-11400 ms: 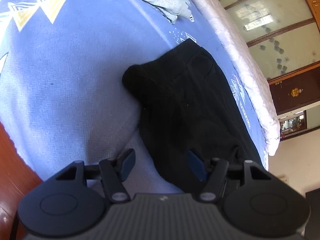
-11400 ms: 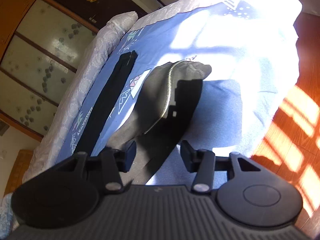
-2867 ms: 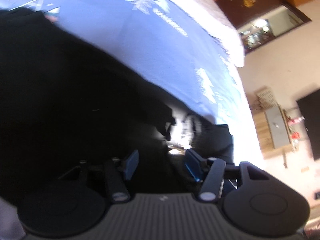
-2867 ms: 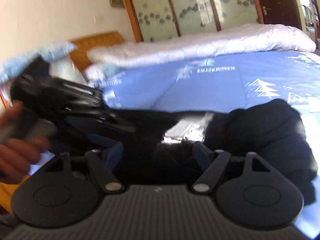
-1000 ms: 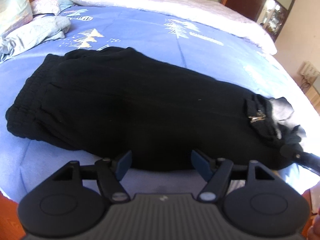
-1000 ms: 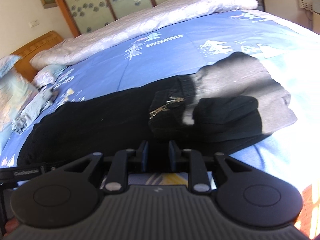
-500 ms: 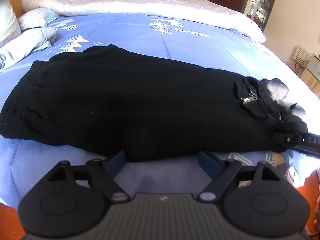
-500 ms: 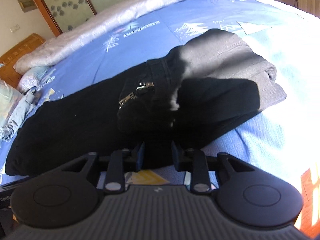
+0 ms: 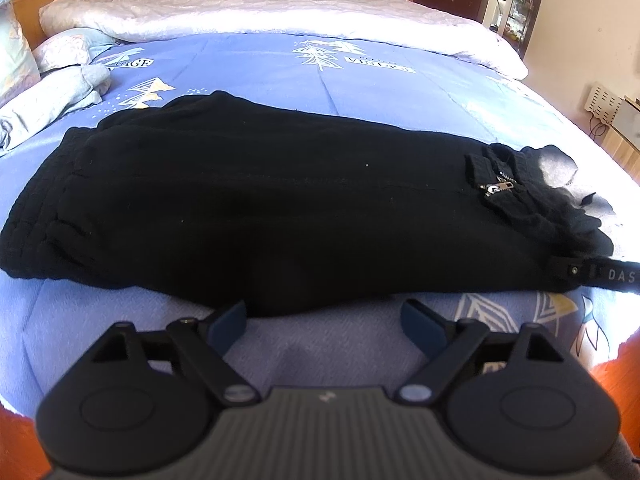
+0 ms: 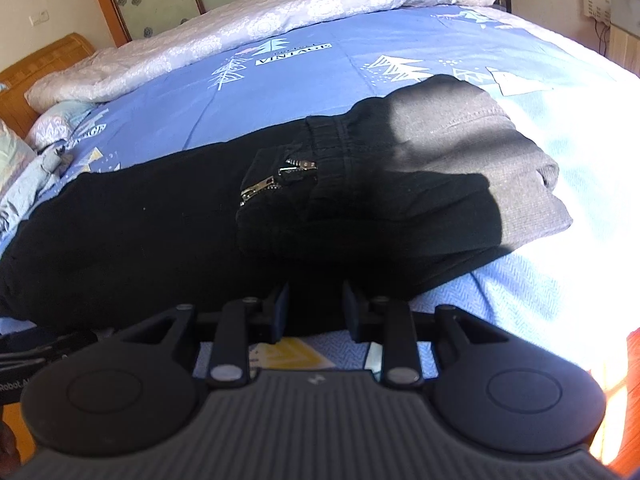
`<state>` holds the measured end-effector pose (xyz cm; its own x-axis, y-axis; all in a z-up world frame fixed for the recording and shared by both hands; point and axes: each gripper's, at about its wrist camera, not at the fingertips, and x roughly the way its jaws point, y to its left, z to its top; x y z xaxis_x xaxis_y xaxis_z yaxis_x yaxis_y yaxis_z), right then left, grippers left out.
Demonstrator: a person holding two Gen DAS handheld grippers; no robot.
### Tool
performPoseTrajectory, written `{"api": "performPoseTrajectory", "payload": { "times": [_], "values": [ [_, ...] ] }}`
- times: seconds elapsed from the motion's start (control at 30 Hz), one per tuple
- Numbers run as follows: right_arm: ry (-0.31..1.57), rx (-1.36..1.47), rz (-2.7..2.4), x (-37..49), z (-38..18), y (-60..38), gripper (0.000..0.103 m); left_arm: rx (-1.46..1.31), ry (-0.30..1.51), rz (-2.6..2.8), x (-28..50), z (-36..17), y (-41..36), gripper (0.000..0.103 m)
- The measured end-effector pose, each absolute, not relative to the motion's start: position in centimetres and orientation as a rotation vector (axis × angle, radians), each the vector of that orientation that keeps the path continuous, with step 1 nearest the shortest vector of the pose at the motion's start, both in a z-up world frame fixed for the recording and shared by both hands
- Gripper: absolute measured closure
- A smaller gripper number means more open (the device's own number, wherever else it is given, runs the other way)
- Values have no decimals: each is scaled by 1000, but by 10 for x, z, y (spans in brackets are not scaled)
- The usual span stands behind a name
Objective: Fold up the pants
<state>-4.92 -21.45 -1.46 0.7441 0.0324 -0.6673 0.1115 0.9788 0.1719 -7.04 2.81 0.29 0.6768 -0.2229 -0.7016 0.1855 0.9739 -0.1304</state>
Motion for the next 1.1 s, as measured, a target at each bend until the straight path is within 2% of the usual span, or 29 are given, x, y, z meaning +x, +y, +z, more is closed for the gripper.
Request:
{"api": "performPoseTrajectory", "payload": {
  "times": [0.33,0.47,0.6,0.67,0.77,1.03,1.1],
  "values": [
    [739,170,-56,-45,-15,-210,70,-85,800,-245,-69,5,36,16],
    [749,164,-67,-45,-12,-203,69,-155,812,-238,-64,16,54,20],
    [687,192,-29,-56,8,-196,66,-211,724,-179,-63,43,90,19],
    [629,117,7,-62,21,-181,59,-261,673,-113,-61,57,119,19],
    [611,91,89,-62,27,-163,57,-381,656,14,-56,62,170,18],
    [792,250,178,-17,8,-148,56,-712,768,103,-53,30,256,18],
    [862,309,189,-2,-1,-147,49,-750,793,83,-49,22,259,17]
  ]
}}
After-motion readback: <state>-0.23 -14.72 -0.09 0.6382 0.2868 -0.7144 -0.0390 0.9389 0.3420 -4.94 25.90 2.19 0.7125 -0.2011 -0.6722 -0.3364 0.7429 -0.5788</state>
